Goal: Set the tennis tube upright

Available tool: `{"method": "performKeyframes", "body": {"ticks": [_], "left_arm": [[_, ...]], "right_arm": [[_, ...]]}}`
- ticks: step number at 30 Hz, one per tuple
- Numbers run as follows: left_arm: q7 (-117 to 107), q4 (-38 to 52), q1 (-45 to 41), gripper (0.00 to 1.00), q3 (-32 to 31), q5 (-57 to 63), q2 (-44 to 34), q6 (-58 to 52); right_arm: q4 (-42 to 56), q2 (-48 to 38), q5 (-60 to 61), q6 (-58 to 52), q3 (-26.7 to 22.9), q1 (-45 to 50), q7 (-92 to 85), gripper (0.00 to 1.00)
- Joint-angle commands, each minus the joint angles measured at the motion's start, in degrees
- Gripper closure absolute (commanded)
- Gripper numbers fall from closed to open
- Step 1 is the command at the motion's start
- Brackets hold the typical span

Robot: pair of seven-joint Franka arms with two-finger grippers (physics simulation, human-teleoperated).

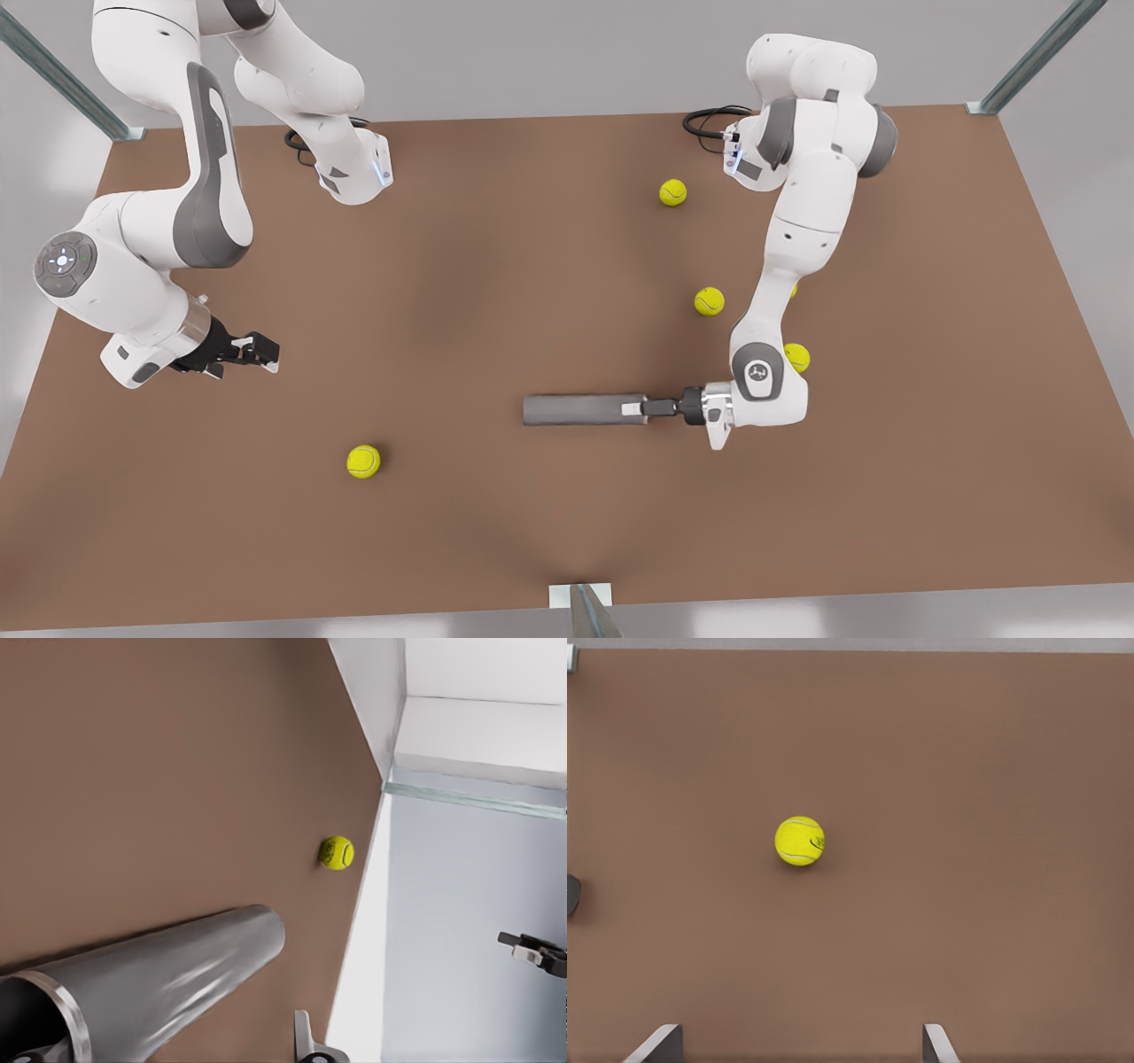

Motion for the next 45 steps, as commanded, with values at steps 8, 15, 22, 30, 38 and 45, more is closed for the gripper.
{"method": "performKeyframes", "body": {"ticks": [8,15,22,30,38,45], "left_arm": [[-0.9,-0.3,0.0,0.49,0.0,-0.3,-1.0,-0.8],[-2.1,-0.3,0.0,0.79,0.1,-0.2,-1.1,-0.2],[-10.1,-0.9,0.0,0.79,0.2,0.4,-5.2,-1.9],[-26.8,-5.1,0.0,0.79,1.5,21.2,-19.7,-2.1],[-41.6,-4.8,-0.4,0.79,3.9,51.1,-27.6,-1.2],[-50.3,-4.8,-3.0,0.79,3.5,71.7,-31.1,-2.2]], "right_arm": [[0.0,-0.1,0.1,-0.2,0.0,-0.1,0.4,0.00],[0.0,-0.1,0.1,-0.2,0.0,-0.1,0.3,0.00],[0.0,0.0,0.1,-0.2,0.0,-0.1,0.3,0.00],[0.6,0.1,0.1,-0.8,0.1,0.5,0.4,0.00],[0.5,0.2,0.1,-0.8,0.1,0.3,0.4,0.00],[0.6,0.2,0.1,-0.7,0.1,0.5,0.4,0.00]]}}
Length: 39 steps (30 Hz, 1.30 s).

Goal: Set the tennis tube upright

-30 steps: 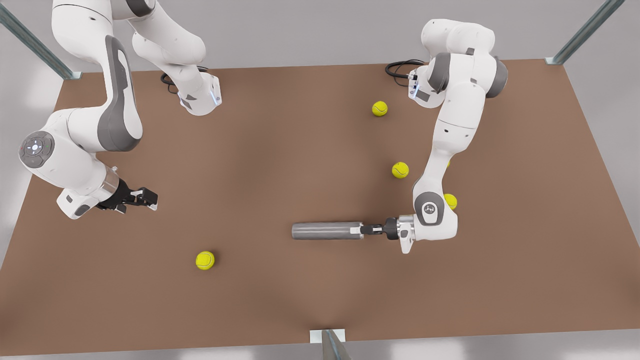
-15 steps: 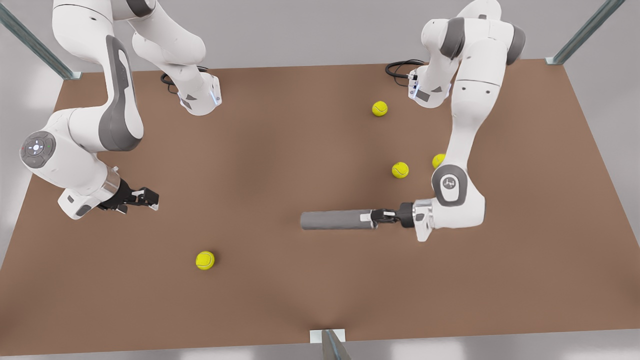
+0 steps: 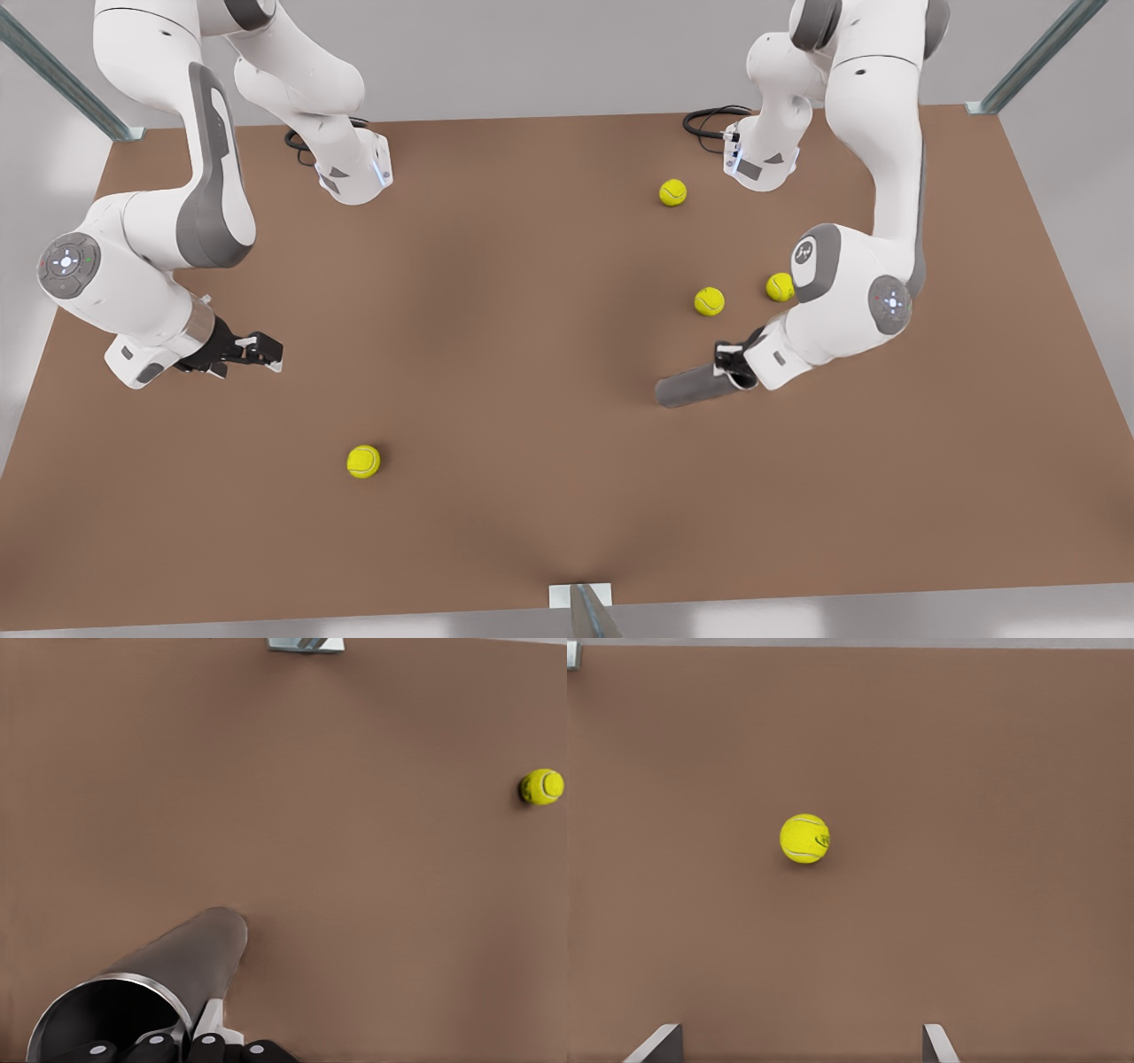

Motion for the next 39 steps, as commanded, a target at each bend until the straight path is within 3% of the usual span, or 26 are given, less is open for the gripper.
{"method": "performKeyframes", "body": {"ticks": [1,7,25,27,28,34,37,39], "left_arm": [[-24.1,0.0,-0.9,0.79,0.0,10.5,-0.5,-0.7],[-27.1,-0.1,-2.3,0.79,-0.1,19.4,0.3,-2.5],[-27.8,0.2,-3.0,0.79,-0.3,17.9,3.1,-1.0],[-27.7,0.2,-3.0,0.39,-0.3,17.9,3.1,-1.1],[-27.7,0.2,-3.0,0.04,-0.3,18.0,3.1,-1.1],[-28.0,0.4,-4.3,0.00,-0.5,17.3,2.2,-1.9],[-25.3,3.6,-4.3,0.00,-1.8,17.3,-4.3,-13.2],[-10.4,8.7,-3.0,0.00,1.7,18.0,-5.7,-21.8]], "right_arm": [[0.0,-0.1,0.1,-0.1,0.0,-0.1,0.0,0.00],[0.0,-0.1,0.1,-0.1,0.0,-0.3,0.0,0.00],[0.1,-0.1,0.0,-0.3,1.0,-0.1,0.1,0.00],[0.1,-0.1,0.0,-0.3,1.0,-0.1,0.1,0.00],[0.1,-0.1,0.1,-0.3,1.0,-0.1,0.1,0.00],[0.2,-0.1,0.1,-0.8,1.0,0.0,0.1,0.00],[0.1,-0.1,0.1,-0.8,1.0,-0.2,0.0,0.00],[0.1,-0.1,0.1,-0.9,1.0,-0.2,0.0,0.00]]}}
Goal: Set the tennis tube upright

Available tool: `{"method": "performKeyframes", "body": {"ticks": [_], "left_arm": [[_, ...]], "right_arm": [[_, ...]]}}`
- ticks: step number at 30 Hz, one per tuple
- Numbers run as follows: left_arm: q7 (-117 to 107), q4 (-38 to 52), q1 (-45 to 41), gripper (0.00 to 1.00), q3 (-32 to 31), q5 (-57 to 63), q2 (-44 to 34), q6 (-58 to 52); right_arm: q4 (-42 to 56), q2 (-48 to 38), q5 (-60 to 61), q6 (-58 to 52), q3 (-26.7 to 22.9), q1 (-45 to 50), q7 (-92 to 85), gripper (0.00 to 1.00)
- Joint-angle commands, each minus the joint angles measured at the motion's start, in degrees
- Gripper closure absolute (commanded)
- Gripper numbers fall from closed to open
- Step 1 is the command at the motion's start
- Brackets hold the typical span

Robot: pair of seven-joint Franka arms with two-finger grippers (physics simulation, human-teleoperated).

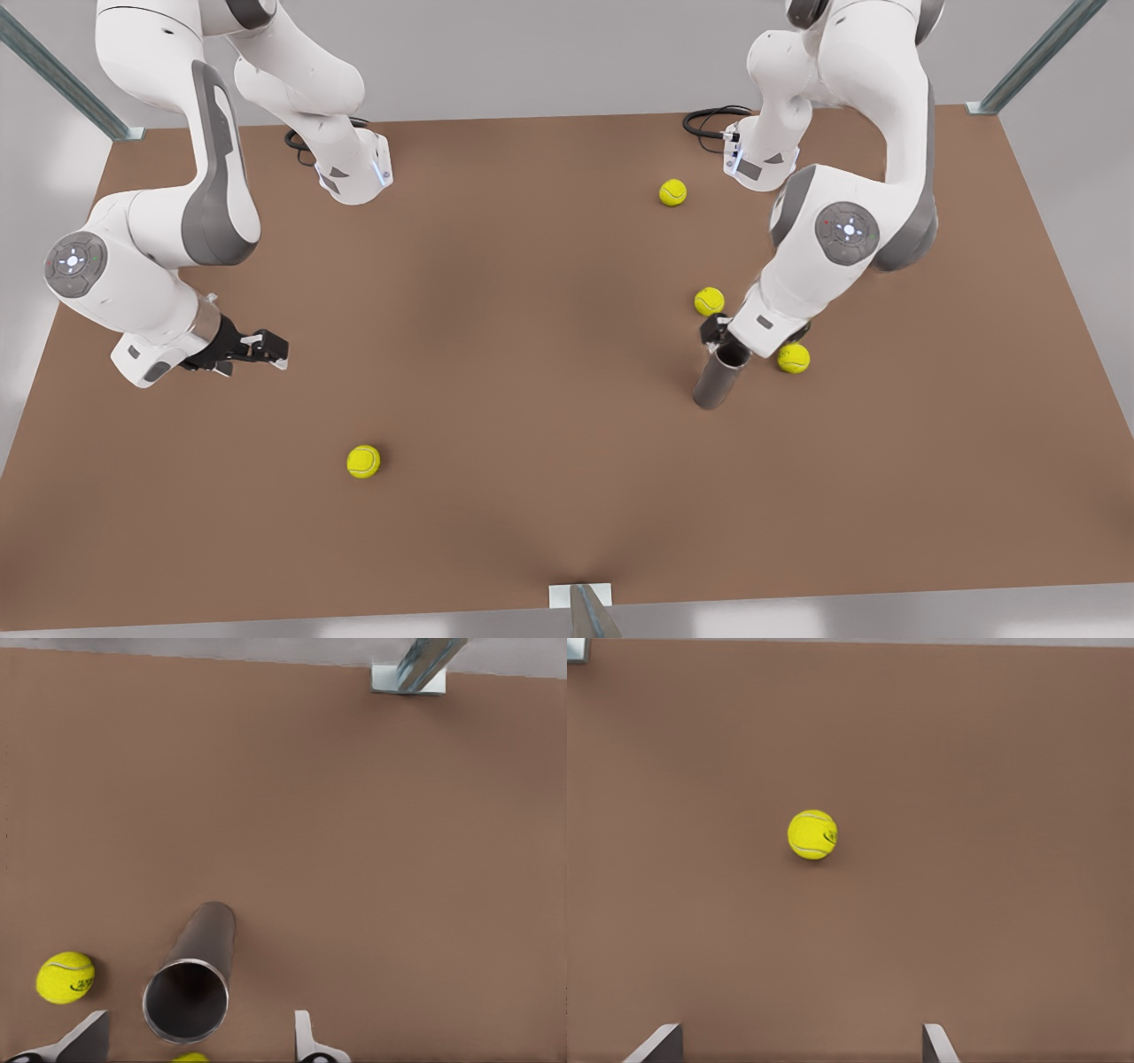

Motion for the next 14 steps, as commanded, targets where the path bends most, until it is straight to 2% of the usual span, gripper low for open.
{"method": "performKeyframes", "body": {"ticks": [1,2,3,4,14], "left_arm": [[21.7,1.2,1.2,0.00,5.4,0.1,-2.0,-13.3],[22.2,-2.5,1.2,0.00,7.6,0.3,-6.5,-13.8],[19.6,-12.7,1.2,0.00,7.9,1.3,-14.4,-6.4],[16.9,-15.0,1.2,0.00,7.6,3.2,-15.8,-5.1],[16.5,-15.0,1.1,0.00,7.5,3.2,-15.8,-7.5]], "right_arm": [[0.0,-0.1,0.1,-0.2,0.0,-0.1,-0.2,0.00],[0.0,0.0,0.1,-0.2,0.0,-0.1,-0.2,0.00],[0.0,-0.1,0.1,-0.2,0.0,-0.1,-0.2,0.00],[0.0,-0.1,0.1,-0.2,0.0,-0.1,-0.2,0.00],[0.0,-0.1,0.1,-0.2,0.0,-0.1,-0.2,0.00]]}}
